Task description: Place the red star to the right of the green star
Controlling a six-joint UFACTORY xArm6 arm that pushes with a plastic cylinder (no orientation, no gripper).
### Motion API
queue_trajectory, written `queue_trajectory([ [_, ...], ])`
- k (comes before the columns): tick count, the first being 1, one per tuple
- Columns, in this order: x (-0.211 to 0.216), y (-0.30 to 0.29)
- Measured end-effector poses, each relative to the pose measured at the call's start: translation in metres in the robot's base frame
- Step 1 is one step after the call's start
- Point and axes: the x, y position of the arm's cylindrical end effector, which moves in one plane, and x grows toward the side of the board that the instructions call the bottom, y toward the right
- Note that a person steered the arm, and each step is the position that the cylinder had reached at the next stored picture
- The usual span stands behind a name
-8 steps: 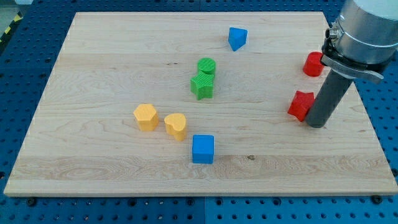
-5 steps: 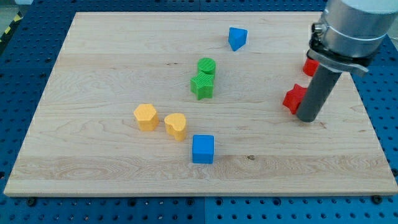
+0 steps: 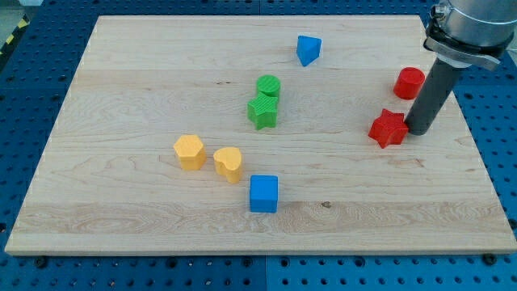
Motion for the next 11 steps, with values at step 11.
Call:
queue_trajectory([
  [11,-0.007,-0.085],
])
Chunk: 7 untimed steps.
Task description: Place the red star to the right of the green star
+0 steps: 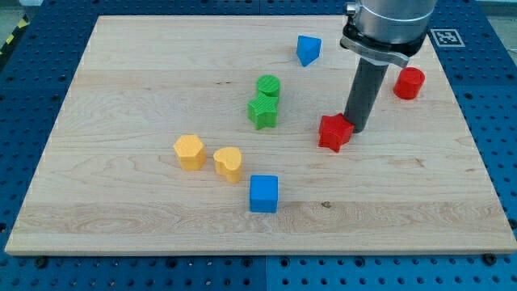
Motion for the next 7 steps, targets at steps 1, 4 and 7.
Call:
queue_trajectory([
  [1,-0.008,-0.004],
  [4,0.039,-0.018],
  [7,0.017,-0.043],
])
